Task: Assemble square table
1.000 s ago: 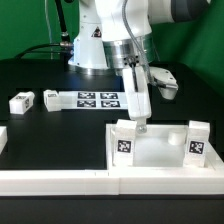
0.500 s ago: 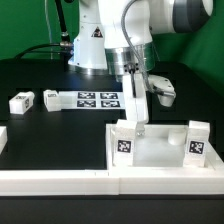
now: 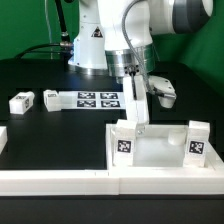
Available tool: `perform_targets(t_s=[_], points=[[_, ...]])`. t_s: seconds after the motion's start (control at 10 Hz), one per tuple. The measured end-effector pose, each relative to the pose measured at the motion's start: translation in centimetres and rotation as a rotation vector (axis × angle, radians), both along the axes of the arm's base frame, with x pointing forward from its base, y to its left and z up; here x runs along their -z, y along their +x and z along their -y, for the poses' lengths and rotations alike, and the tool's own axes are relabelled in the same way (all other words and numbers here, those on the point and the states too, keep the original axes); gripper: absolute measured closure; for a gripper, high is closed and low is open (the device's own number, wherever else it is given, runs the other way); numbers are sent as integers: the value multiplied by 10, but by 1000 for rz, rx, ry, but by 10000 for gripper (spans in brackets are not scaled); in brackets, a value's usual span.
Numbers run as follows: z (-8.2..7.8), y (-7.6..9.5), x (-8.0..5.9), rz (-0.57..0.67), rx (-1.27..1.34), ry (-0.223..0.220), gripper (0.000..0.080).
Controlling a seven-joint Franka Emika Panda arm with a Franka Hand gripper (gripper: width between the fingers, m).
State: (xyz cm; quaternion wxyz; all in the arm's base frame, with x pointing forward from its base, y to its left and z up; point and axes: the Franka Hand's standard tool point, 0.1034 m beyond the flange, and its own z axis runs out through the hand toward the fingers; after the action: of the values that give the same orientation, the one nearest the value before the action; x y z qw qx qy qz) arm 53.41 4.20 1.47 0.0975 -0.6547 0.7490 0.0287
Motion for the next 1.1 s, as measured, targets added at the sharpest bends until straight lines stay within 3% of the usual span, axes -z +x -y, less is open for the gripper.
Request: perform_targets(t_s=[0.1,0.2,1.1], points=[[0,0,0,-1,0,0,601],[0,0,1,-1,0,0,725],[0,-1,1,0,-13,-1,742]])
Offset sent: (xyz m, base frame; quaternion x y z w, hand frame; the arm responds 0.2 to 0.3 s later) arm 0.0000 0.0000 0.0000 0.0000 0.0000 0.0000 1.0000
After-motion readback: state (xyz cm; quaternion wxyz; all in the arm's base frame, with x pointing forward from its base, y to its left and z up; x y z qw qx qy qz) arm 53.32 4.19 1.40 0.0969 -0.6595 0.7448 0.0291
